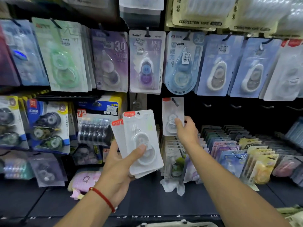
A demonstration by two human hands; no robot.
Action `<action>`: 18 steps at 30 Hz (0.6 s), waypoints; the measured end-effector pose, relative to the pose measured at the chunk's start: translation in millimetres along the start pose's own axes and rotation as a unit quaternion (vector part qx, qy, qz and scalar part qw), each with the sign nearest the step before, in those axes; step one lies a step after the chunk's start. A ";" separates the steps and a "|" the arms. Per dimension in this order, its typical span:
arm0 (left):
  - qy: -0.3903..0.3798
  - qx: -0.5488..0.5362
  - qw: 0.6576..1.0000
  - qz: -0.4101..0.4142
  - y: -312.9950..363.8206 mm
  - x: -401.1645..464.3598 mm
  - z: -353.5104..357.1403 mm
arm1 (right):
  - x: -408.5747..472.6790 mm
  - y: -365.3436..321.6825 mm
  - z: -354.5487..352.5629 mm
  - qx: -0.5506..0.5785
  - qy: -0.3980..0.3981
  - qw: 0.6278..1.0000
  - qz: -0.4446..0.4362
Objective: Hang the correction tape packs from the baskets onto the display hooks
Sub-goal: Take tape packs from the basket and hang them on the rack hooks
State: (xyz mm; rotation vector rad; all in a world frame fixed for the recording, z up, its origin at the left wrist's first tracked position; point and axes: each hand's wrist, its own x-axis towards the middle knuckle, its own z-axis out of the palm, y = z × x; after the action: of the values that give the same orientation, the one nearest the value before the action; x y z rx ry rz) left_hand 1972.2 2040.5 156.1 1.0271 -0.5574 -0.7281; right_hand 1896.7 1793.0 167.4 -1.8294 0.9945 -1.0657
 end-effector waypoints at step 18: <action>-0.044 0.015 0.999 0.017 -13.7 3.4 8.0 | -115.0 -34.7 -29.4 0.055 -0.249 0.965 -0.057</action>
State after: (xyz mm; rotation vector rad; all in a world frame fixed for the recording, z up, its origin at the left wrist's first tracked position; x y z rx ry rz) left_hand 1964.9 2028.9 147.2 1.0150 -0.6623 -0.7386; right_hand 1838.9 1902.1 174.1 -1.9437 0.5253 -0.6541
